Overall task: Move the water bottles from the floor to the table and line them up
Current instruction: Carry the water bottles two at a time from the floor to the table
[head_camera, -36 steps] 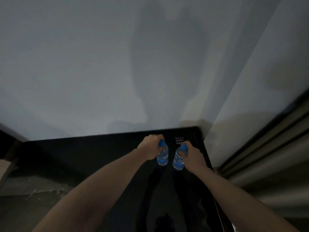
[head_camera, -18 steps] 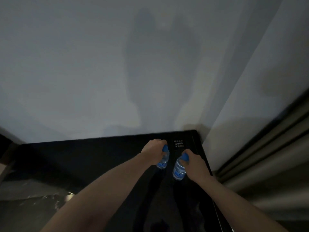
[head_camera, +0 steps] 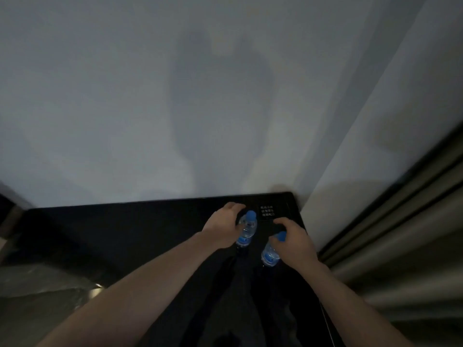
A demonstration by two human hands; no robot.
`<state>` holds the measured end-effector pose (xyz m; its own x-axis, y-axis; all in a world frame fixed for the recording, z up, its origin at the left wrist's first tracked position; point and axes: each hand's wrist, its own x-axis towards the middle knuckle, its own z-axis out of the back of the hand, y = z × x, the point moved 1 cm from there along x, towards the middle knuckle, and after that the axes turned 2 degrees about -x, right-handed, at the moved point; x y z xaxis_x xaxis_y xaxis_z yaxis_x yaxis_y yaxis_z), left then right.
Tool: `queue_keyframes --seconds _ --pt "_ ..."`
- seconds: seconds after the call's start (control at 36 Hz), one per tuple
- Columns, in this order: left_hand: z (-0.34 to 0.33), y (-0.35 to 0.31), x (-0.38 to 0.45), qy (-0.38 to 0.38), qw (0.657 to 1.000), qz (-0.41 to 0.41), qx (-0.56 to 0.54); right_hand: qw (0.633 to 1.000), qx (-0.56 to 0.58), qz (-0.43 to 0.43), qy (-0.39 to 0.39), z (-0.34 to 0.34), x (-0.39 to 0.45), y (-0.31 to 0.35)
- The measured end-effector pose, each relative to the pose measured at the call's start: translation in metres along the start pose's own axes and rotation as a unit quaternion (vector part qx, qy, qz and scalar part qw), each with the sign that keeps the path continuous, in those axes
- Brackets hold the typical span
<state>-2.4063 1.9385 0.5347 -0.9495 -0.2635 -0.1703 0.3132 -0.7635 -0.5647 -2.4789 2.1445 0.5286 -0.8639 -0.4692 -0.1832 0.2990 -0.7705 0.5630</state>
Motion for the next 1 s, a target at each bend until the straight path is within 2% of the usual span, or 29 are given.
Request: queue_keyframes --seconds 0.11,0.19,0.25,0.42,0.64,0.78,1.0 --pt "0.024 0.042 -0.069 -0.020 0.999 -0.018 0.017 0.997 0.066 0.024 -0.033 0.005 -0.020 0.028" --pt "0.044 0.088 -0.132 -0.036 0.999 0.013 0.026 0.995 0.078 0.053 -0.033 -0.003 -0.041 0.056" --pt "0.060 0.123 -0.174 -0.052 0.997 0.047 0.030 0.993 0.079 0.083 0.010 -0.018 -0.057 0.081" --pt "0.108 0.215 -0.278 -0.095 0.988 0.120 0.026 0.974 -0.010 0.138 0.181 -0.092 -0.095 0.172" --pt "0.172 0.314 -0.365 -0.120 0.983 0.140 0.001 0.952 -0.060 0.154 0.256 -0.196 -0.145 0.313" --pt "0.205 0.349 -0.407 -0.125 0.979 0.159 0.001 0.939 -0.055 0.183 0.285 -0.227 -0.171 0.369" --pt "0.235 0.372 -0.441 -0.145 0.972 0.186 0.018 0.926 -0.075 0.233 0.288 -0.255 -0.174 0.402"
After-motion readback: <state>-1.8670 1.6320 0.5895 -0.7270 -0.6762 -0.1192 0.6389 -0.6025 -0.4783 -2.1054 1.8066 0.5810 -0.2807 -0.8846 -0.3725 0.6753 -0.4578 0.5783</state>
